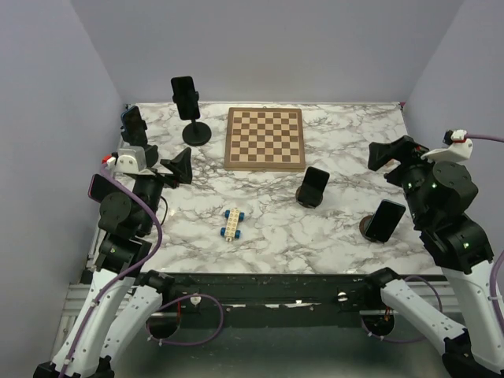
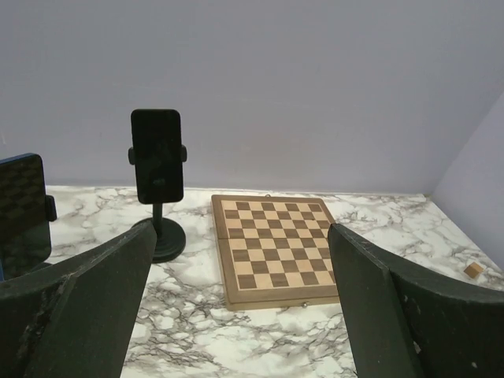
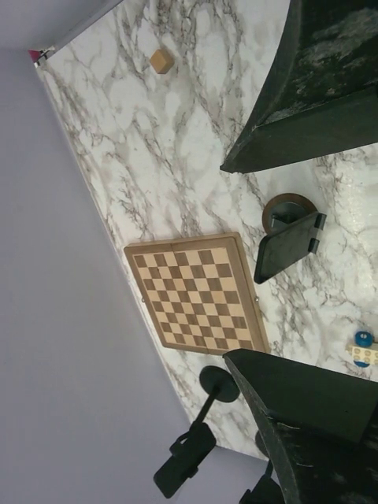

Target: Remove the phone from the phone stand

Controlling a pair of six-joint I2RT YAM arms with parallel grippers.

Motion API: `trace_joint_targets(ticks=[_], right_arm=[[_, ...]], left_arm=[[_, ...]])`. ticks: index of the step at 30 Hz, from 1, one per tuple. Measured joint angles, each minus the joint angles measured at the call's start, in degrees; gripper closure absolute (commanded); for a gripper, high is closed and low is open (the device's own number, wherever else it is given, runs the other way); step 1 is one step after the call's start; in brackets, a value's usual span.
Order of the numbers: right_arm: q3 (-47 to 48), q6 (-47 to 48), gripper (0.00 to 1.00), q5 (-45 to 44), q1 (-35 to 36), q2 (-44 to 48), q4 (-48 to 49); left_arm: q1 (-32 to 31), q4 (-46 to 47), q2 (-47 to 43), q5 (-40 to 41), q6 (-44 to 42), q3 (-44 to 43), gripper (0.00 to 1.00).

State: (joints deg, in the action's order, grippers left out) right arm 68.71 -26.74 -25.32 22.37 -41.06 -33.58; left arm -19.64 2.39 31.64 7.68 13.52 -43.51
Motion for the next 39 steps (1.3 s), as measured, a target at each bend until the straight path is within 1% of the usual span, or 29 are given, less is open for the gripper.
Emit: trace_joint_targets(ticks=[9,15,22,26,31,34,39], right_arm=[[0.2,-1.3,0.00,0.2,0.0,-0.7,-3.1],[0.7,-5.1,0.00,-0.9,0.0,-1.6,-5.2],[2.6,-9.1,0.00,-1.2,0.0,-10.4,-9.9],[2.5,-10.3,0.00,1.1,0.0,-16.7,-11.3],[0.5,-12.5,0.00,5.6,0.3,-20.9,-11.4],[-0.4,-14.5,0.00,5.6,3.2,-23.3,-11.4],[-0.5,-19.2,0.00,1.7,12.9,-29.6,-11.8]], left_arm=[[0.0,-0.5,0.4,-0.1,0.4,-0.2,0.02],[0.0,-0.9,0.9,-0.9,1.1,-0.2,0.01],[0.0,-1.7,2.1,-1.6,1.9,-1.1,0.02],[0.0,-1.8,2.1,-2.0,2.1,-1.2,0.01],[0.0,-1.8,2.4,-2.2,2.3,-1.2,0.01],[0.0,-1.9,2.9,-2.2,2.4,-1.2,0.02],[0.0,-1.9,3.6,-2.4,2.8,-1.2,0.01]])
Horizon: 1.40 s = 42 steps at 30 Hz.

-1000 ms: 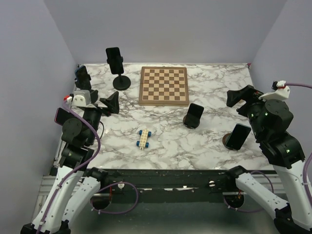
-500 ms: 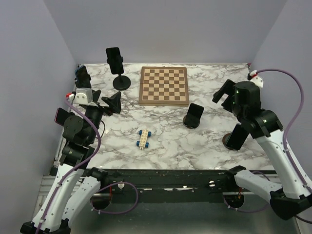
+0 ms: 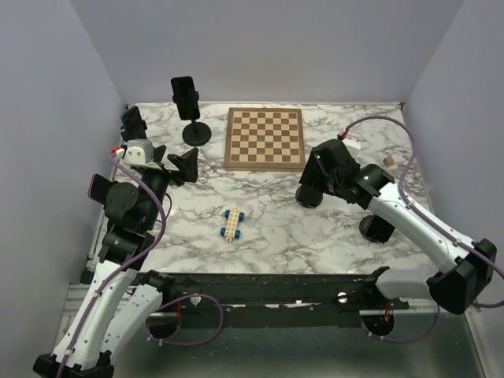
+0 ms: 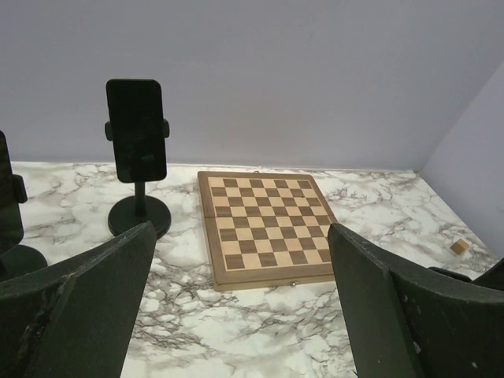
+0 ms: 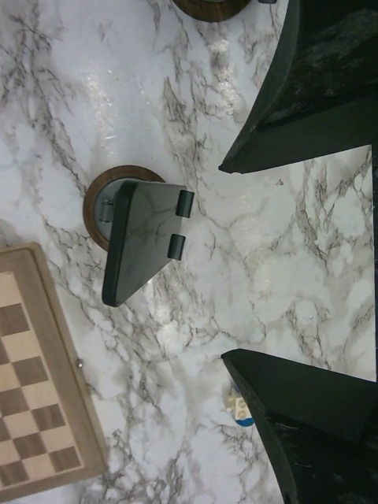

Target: Remove the phone from the phone stand

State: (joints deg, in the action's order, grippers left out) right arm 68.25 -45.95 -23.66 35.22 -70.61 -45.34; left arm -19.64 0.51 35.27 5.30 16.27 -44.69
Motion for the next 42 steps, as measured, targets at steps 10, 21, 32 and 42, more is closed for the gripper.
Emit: trace_joint_targets(ticks=[10,21,32,42], right_arm=[[-4.9,-7.0,0.00,-7.0,6.3,-6.2,2.4],[-13.3,-6.4,0.00,-14.1,6.5,-8.8,13.3],[-18.2,-1.3,0.00,-16.2,6.5,-8.6,26.0],[-14.5,-2.6,0.04,-19.6,6.5,-12.8,25.6]], left_arm=[[0.0,0.0,1.3,-0.9,0.9,-0.1,0.02],[0.0,-0.1,2.0,-1.4,1.2,-0.7,0.02],[0.0,-0.1,2.7,-1.4,1.4,-0.7,0.02],[0.0,-0.5,3.2,-1.4,1.4,-0.7,0.02]])
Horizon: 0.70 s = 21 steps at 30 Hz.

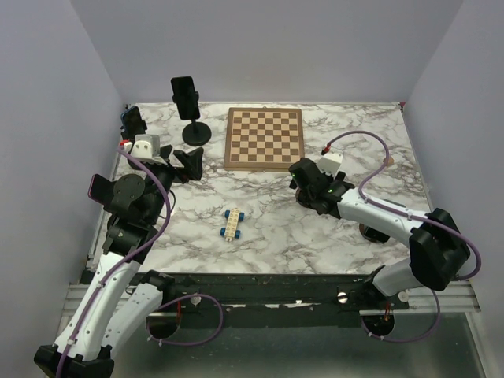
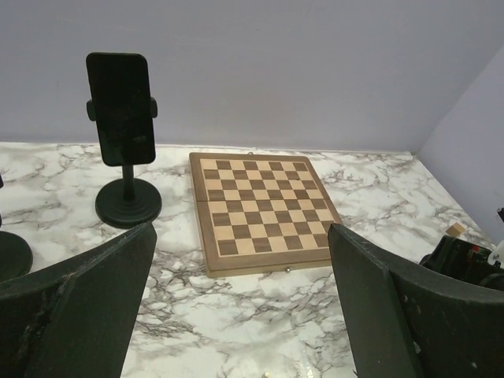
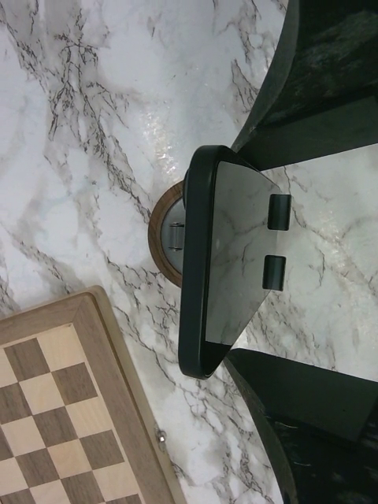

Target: Remove the phone from the phone stand

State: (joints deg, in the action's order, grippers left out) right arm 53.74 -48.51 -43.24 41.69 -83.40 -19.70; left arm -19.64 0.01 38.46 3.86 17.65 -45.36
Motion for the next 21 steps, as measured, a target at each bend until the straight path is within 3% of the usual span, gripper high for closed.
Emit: trace_joint_targets(ticks=[8,21], right_arm=[[0.1,-1.0,0.11,-0.7,0.0,-0.3,-0.3],[-0.7,-1.2,0.13,-1.0,0.0,-0.3,-0.3]], left_arm=[[0.0,-0.3,0.1,0.0,0.2,0.0,0.02],[0.0,-0.6,0.4,0.0,0.4,0.0,0.02]])
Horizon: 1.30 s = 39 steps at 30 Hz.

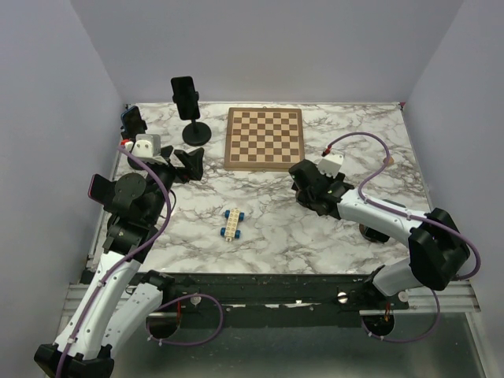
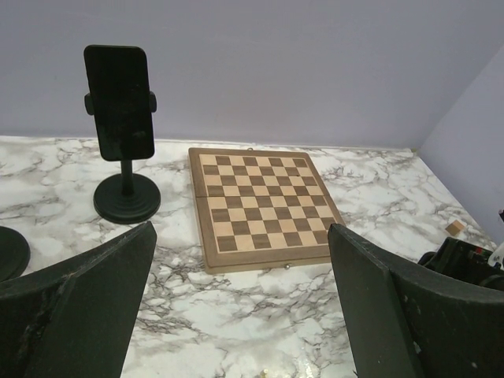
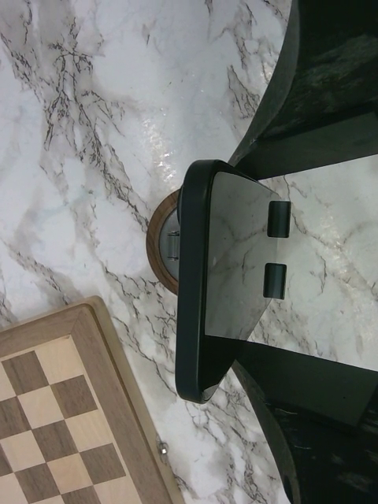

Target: Remove the phone from the phone stand

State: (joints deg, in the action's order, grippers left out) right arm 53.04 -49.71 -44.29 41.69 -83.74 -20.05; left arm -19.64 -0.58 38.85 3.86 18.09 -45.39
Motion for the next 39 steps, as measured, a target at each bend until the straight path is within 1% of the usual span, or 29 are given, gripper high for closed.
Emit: trace_joint_targets(ticks=[5,10,16,18,21,24,27,29,32,35,38,39], right_arm=[[0.0,0.0,0.18,0.0,0.0,0.0,0.0],[-0.4,0.3,0.26,-0.5,0.0,0.0,0.4],[-0.7,1.2,0.41,-0.9,0.0,0.0,1.1],[-0.7,1.4,0.49,-0.9,0.0,0.0,1.1],[-0.7,1.7,0.64,-0.9,0.0,0.2,1.1],[-1.0,1.8,0.69,-0.7,0.0,0.5,1.1],[-1.1,1.9,0.76,0.0,0.0,1.2,0.7],[-1.1,2.2,0.83,0.3,0.0,1.7,0.2],[-1.1,2.9,0.88,0.7,0.0,2.8,-0.9],[-1.1,4.0,0.93,1.2,0.0,5.0,-1.9],[-1.1,5.5,0.99,1.8,0.0,8.5,-2.7],[-1.1,5.9,0.99,1.8,0.0,9.5,-2.8]], left_arm=[[0.0,0.0,0.2,0.0,0.2,-0.1,0.03],[-0.1,-1.2,0.3,0.0,0.2,-0.8,0.05],[-0.3,-2.2,0.3,0.0,0.9,-2.5,0.07],[-0.3,-2.7,0.7,0.0,2.1,-3.8,0.08],[-0.3,-4.5,2.7,0.0,3.7,-8.5,0.08],[-0.3,-5.4,4.6,0.0,4.2,-13.9,0.08],[-0.3,-5.2,6.1,0.0,3.7,-19.3,0.08],[-0.3,-4.2,6.5,0.1,2.6,-20.4,0.07],[-0.3,-1.8,6.2,0.1,0.0,-19.4,0.05],[-0.3,0.8,5.7,0.1,-3.0,-15.0,0.04],[-0.3,1.1,5.7,0.0,-4.3,-11.7,0.04],[-0.3,1.1,5.7,-0.3,-4.8,-10.7,0.03]])
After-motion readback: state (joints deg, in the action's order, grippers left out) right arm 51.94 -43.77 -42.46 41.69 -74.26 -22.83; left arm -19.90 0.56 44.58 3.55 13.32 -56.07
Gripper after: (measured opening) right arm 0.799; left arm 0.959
